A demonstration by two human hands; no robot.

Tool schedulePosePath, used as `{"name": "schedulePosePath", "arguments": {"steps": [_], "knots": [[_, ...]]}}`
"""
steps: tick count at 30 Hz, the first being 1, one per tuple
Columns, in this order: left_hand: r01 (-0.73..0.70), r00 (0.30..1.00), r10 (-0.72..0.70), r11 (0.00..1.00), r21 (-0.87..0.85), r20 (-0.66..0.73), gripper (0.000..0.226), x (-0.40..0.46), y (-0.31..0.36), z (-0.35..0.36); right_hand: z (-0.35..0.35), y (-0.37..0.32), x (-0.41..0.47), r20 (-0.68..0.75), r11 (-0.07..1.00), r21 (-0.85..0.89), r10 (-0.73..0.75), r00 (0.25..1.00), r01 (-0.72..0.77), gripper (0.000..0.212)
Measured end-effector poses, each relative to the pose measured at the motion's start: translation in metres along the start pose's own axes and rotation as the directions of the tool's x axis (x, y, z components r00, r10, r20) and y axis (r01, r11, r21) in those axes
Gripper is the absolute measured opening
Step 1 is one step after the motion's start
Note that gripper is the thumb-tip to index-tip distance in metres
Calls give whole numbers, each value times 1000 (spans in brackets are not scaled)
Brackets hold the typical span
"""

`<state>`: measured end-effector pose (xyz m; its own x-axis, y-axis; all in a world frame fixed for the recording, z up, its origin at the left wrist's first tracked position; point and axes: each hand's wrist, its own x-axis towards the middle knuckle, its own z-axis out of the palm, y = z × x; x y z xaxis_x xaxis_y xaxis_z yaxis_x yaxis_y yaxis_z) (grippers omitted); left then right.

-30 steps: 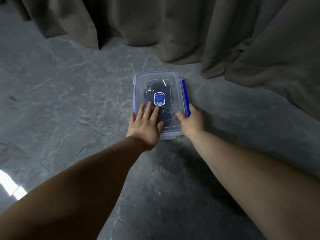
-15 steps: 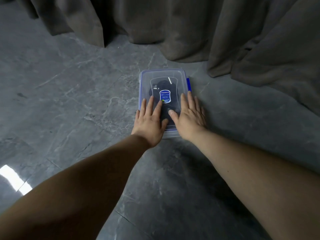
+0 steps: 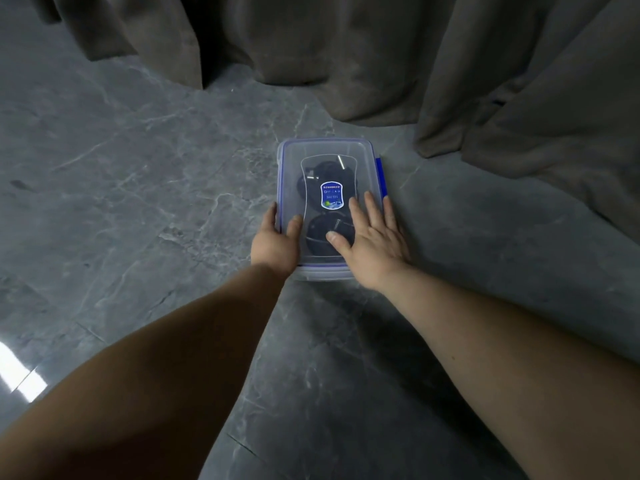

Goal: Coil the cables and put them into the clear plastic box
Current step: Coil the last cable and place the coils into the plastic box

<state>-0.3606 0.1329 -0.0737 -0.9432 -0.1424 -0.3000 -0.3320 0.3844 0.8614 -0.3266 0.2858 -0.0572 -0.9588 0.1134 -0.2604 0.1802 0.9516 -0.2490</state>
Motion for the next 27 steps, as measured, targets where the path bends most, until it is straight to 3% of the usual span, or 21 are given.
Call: {"name": "schedulePosePath", "arguments": {"steps": [3, 6, 8, 12, 15, 19, 24, 27], "knots": [[16, 1000, -16, 999, -50, 5, 64, 0, -1, 1, 1, 0, 0, 3, 1000, -2, 5, 1000, -5, 77], [51, 997, -47, 996, 70, -59, 78, 2, -2, 1, 1, 0, 0, -1, 1000, -6, 4, 1000, -4, 77], [16, 985, 17, 983, 186, -173, 83, 3, -2, 2, 1, 0, 1, -5, 1000, -12, 3, 1000, -3, 77], [-84, 967, 151, 950, 301, -206, 53, 5, -1, 3, 1, -1, 0, -9, 1000, -17, -4, 1000, 4, 77], [-93, 966, 144, 969, 231, -215, 50, 4, 0, 5, 1, 0, 0, -10, 1000, 1, -6, 1000, 6, 76], [-61, 964, 129, 957, 282, -231, 46, 8, 6, 3, 1, 0, -1, -4, 1000, 2, -4, 1000, 4, 77], [-206, 963, 263, 853, 480, -54, 50, 0, 7, -4, -3, 0, -2, 7, 999, 8, -36, 999, 36, 84], [-444, 884, 417, 601, 665, 213, 63, -20, 2, -4, -3, 11, -14, -43, 985, -88, -152, 987, 148, 87]]}}
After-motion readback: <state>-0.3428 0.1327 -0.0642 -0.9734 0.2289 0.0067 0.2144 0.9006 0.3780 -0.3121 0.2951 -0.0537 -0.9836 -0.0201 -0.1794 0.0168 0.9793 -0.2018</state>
